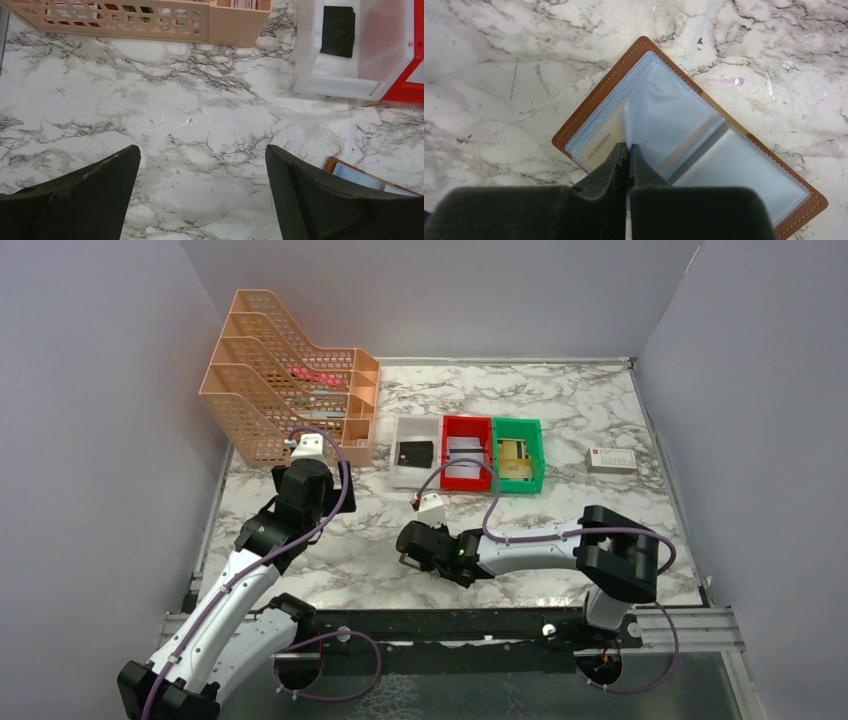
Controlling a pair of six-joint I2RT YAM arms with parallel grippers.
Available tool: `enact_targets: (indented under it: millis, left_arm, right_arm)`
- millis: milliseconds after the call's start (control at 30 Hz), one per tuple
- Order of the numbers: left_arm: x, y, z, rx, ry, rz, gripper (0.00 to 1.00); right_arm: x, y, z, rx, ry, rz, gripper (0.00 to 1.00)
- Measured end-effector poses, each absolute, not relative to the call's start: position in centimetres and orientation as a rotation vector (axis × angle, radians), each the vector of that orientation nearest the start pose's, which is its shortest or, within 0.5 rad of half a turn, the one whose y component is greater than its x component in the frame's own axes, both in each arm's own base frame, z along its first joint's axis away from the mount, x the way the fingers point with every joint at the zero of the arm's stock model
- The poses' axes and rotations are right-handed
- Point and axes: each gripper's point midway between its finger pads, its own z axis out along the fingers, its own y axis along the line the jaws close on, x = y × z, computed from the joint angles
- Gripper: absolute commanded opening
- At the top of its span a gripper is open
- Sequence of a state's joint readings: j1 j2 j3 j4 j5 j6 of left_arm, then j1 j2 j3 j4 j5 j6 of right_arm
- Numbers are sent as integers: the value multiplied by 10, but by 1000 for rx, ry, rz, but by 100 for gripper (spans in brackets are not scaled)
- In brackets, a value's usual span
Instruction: Take the credit cards out of the card holder
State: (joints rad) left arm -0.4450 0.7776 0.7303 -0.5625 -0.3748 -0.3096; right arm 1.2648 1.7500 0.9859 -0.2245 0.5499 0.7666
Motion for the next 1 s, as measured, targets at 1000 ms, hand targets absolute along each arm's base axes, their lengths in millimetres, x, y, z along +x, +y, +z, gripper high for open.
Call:
enact_targets:
  millis: [1000]
  left_arm:
    - [205,-162,118,-57,2275,-791,86]
  right_arm:
    - [139,318,55,-242,2127,924,1]
